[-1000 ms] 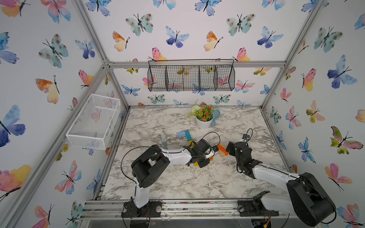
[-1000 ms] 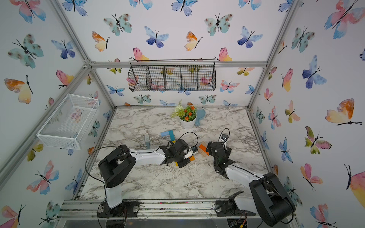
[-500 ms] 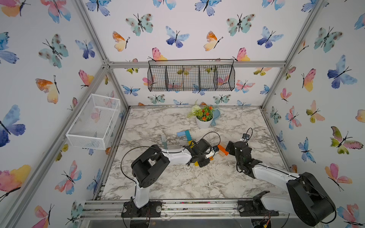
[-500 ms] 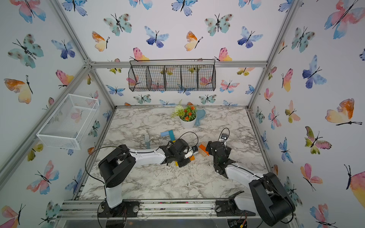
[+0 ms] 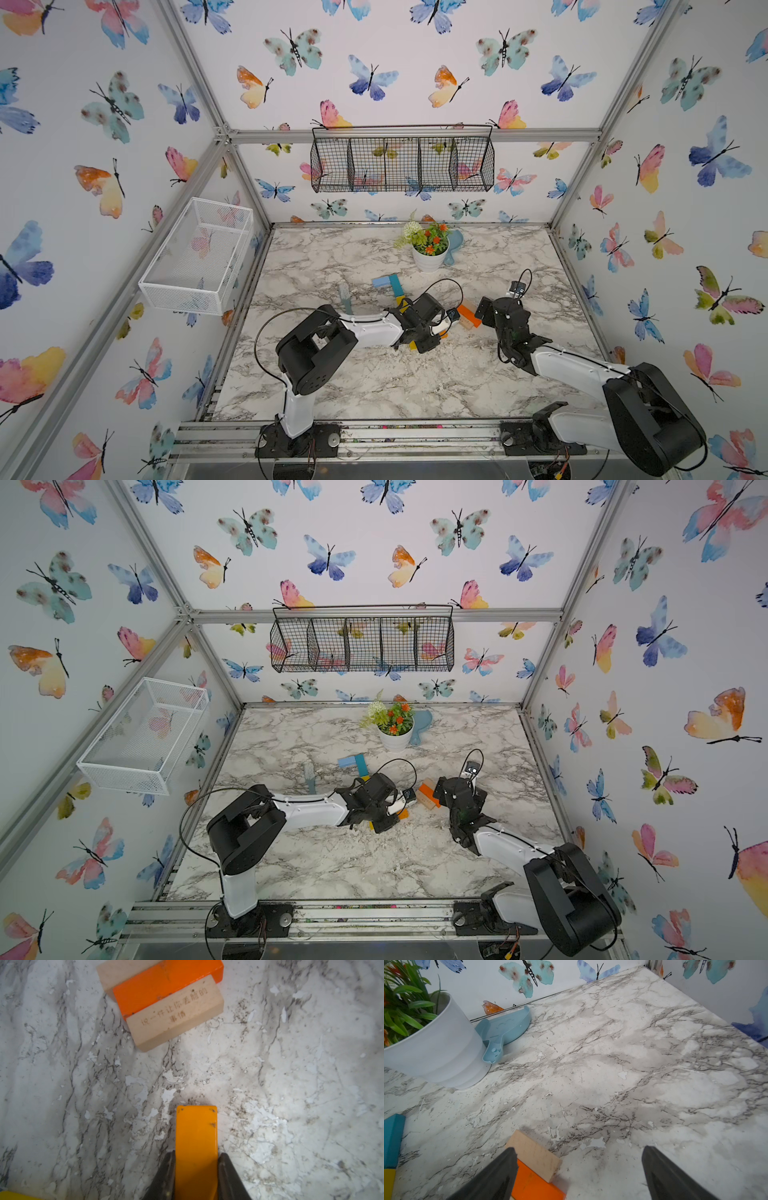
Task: Assemble a giraffe with building blocks
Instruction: Assemble the building block at the center of the board.
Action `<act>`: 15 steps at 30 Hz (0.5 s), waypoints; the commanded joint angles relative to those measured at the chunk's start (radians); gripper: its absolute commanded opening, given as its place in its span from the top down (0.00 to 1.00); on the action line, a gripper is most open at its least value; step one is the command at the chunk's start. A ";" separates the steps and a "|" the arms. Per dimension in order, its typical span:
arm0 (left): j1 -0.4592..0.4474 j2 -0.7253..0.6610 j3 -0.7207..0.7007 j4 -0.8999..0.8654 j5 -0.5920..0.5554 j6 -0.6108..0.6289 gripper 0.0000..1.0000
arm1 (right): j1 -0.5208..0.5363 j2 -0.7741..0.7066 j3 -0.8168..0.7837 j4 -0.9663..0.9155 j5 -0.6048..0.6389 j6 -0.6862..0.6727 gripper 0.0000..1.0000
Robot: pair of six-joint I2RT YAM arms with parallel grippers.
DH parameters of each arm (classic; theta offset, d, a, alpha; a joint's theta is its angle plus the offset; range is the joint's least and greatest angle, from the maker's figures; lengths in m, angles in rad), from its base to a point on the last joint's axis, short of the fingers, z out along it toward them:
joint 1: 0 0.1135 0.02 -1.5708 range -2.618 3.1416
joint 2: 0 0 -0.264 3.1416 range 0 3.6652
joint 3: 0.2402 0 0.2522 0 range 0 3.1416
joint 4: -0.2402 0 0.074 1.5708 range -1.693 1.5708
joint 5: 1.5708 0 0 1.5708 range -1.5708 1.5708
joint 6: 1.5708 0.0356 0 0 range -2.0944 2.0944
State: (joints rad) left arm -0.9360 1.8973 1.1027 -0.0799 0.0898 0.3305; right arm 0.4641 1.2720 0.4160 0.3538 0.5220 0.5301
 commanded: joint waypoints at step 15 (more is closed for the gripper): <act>0.000 0.046 0.097 -0.108 -0.028 -0.056 0.57 | -0.005 0.000 0.019 0.017 -0.007 -0.010 0.02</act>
State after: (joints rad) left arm -0.9360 1.9312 1.1858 -0.1547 0.0704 0.2924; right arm 0.4637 1.2720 0.4160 0.3542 0.5213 0.5297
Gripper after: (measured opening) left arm 0.433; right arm 0.984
